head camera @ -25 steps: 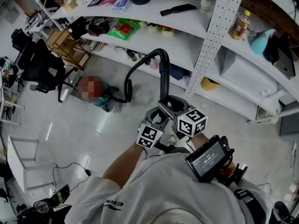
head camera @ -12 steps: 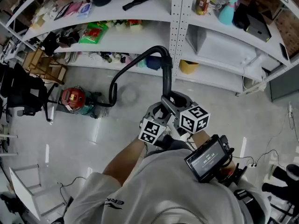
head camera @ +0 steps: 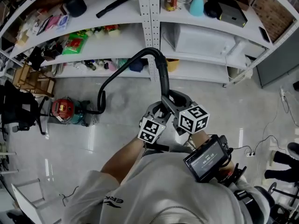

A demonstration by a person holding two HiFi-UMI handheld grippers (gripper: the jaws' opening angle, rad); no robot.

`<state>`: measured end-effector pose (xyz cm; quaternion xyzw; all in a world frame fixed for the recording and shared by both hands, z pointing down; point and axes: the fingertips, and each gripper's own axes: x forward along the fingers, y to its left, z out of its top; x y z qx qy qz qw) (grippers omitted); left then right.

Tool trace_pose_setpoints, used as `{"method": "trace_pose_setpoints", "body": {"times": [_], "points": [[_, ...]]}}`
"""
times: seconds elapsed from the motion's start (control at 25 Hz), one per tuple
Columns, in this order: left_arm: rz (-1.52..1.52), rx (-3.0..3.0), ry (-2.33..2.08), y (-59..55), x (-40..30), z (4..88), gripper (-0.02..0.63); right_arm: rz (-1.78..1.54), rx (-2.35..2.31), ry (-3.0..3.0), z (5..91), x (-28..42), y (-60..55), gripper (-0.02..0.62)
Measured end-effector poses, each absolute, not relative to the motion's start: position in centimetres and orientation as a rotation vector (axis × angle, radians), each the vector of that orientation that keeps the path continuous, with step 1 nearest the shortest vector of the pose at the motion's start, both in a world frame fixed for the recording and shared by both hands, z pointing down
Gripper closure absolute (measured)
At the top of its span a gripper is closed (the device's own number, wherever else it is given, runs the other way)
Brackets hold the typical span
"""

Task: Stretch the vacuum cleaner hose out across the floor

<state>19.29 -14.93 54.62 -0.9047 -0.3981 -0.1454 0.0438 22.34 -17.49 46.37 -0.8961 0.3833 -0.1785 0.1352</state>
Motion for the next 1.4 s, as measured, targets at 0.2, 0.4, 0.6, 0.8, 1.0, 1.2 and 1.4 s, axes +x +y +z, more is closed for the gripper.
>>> {"method": "trace_pose_setpoints", "body": {"times": [0.2, 0.4, 0.6, 0.8, 1.0, 1.2, 1.4], "points": [[-0.444, -2.754, -1.215, -8.8, 19.3, 54.3, 0.449, -0.507, -2.610, 1.113, 46.0, 22.3, -11.4, 0.445], [-0.456, -2.736, -1.209, -1.8, 18.9, 54.3, 0.449, -0.491, -2.625, 1.113, 45.8, 21.8, -4.6, 0.445], [-0.493, -2.721, -1.229, 5.3, 18.6, 54.8, 0.448, -0.482, -2.625, 1.088, 46.4, 21.6, 2.3, 0.445], [-0.509, -2.708, -1.252, 11.3, 18.2, 55.0, 0.445, -0.476, -2.627, 1.052, 46.7, 21.4, 8.4, 0.448], [-0.513, -2.646, -1.339, 16.6, 18.5, 55.0, 0.442, -0.449, -2.668, 0.967, 46.7, 21.8, 13.6, 0.448], [-0.487, -2.587, -1.468, 21.7, 19.5, 54.9, 0.434, -0.417, -2.737, 0.861, 46.4, 23.0, 18.3, 0.448], [-0.463, -2.531, -1.585, 25.6, 21.2, 55.4, 0.434, -0.410, -2.790, 0.736, 46.4, 24.8, 22.4, 0.451]]}}
